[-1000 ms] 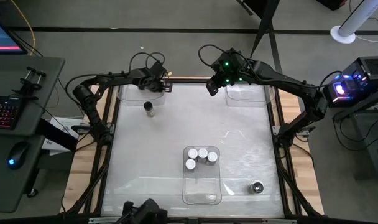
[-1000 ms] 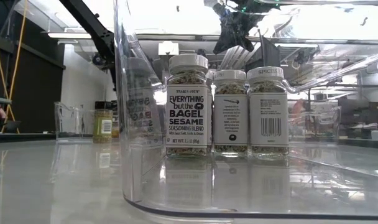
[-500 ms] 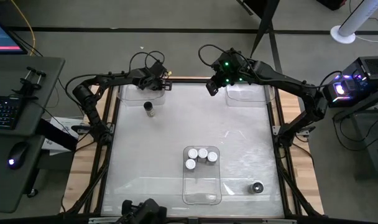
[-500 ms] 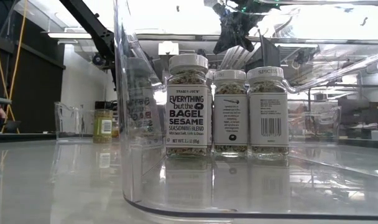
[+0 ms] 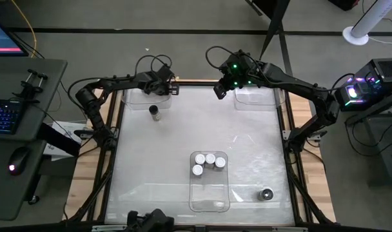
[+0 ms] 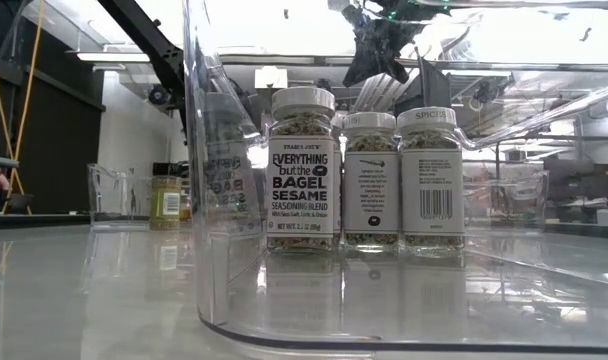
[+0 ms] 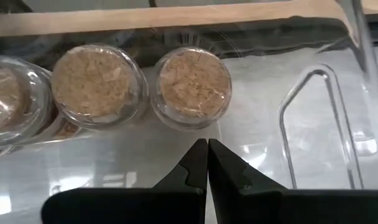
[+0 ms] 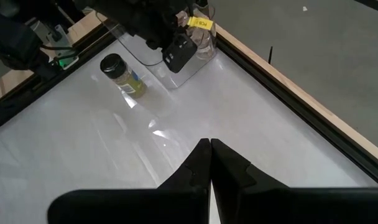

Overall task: Sort spices by type
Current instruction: Put the top black seasoning bottle into the top right transparent bin

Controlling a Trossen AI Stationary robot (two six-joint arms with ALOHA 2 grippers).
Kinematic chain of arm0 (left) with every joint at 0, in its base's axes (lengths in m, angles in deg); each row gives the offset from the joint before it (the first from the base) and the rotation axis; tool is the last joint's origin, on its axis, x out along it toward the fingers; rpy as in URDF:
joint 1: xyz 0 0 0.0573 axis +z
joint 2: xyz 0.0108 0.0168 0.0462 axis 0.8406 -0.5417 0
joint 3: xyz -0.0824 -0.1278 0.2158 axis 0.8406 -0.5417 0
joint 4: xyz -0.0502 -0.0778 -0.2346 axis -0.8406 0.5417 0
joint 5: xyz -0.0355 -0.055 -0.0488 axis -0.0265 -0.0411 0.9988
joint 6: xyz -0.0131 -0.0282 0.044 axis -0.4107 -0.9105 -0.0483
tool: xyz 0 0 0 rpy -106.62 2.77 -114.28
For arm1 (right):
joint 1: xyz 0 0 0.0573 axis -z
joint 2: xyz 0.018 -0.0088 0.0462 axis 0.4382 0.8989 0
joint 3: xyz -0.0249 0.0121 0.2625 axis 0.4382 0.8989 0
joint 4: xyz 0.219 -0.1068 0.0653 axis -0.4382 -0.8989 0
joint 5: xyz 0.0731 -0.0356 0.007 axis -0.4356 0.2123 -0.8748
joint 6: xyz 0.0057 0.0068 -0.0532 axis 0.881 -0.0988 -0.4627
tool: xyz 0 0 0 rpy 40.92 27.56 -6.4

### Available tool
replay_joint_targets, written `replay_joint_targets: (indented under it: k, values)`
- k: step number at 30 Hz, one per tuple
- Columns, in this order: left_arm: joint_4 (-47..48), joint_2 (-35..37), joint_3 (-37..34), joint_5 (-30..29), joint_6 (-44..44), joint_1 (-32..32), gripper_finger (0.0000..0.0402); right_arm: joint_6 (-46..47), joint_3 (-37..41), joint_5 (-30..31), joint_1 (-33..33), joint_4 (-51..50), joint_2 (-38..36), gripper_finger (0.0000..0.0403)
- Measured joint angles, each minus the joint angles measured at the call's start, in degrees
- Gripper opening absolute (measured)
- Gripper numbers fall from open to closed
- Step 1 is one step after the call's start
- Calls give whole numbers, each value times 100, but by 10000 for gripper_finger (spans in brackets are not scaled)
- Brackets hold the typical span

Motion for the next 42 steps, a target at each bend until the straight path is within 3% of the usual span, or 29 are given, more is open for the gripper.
replay_joint_targets:
  k: [8, 15, 20, 27, 32, 38, 42]
  values:
    - [539, 628, 0, 327, 470, -83, 0, -59, 0, 0, -124, 0, 0, 0]
    - [1019, 2132, 0, 170, 707, -334, 0, -203, 0, 3, -152, 15, 0, 0]
    - [1306, 3425, -232, 187, 991, -1336, 0, -271, 0, 17, -152, 15, 0, 0]
    - [1384, 4752, -1095, -125, 42, -3125, 7, -304, 0, 20, -141, 15, 0, 0]
    - [1394, 4991, -1141, -483, 338, -3027, 54, -313, 0, 20, -141, 15, 0, 0]
    - [1495, 4576, -878, 642, 1376, -2117, 161, -321, 0, 20, -141, -4, 0, 0]
    - [2166, 3986, -708, 758, 1984, -1773, 238, -319, 0, 20, -141, -4, 0, 0]
